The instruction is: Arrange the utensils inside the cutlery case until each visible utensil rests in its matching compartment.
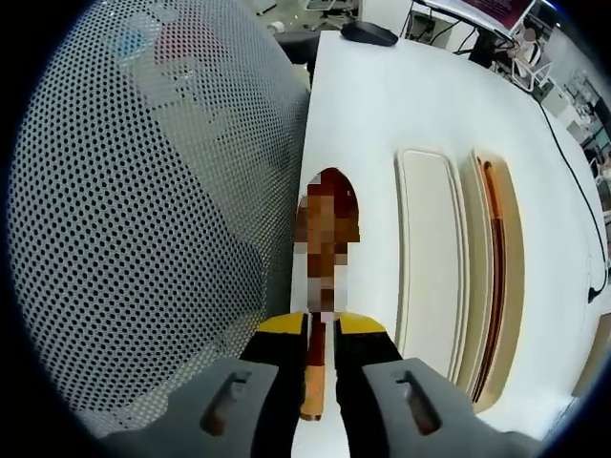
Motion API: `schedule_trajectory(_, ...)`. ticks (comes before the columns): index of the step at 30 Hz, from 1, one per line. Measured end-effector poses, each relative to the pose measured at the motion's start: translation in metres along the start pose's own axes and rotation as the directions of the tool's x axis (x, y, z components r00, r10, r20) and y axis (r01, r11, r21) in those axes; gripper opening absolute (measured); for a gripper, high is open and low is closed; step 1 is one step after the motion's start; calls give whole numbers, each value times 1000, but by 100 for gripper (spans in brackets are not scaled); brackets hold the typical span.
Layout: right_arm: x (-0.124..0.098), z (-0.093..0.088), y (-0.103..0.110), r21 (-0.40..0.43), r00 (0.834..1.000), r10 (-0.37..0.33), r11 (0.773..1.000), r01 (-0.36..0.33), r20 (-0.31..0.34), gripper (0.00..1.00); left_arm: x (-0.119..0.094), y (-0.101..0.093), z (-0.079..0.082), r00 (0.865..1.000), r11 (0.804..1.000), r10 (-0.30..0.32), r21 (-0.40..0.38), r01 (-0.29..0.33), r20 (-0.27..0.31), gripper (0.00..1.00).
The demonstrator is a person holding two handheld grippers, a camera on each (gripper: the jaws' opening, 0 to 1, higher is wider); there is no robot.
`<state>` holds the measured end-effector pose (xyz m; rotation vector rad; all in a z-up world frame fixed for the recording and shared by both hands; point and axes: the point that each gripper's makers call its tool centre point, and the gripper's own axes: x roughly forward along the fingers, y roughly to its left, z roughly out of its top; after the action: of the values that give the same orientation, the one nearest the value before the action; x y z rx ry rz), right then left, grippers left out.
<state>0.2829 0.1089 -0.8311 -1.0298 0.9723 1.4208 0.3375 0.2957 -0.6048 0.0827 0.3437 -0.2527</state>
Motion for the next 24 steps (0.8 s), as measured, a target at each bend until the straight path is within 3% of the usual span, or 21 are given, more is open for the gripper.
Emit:
schedule_trajectory(6,1,1,0,-35,999,-25,999,24,-23,4,1,0,-1,1000,1000,-6,-1,6,-3,61)
schedule_trajectory(24,1,0,-1,-7,999,-47,999,47,-16,1,1,-2,-1,1000,1000,-13,6,13,-5,61)
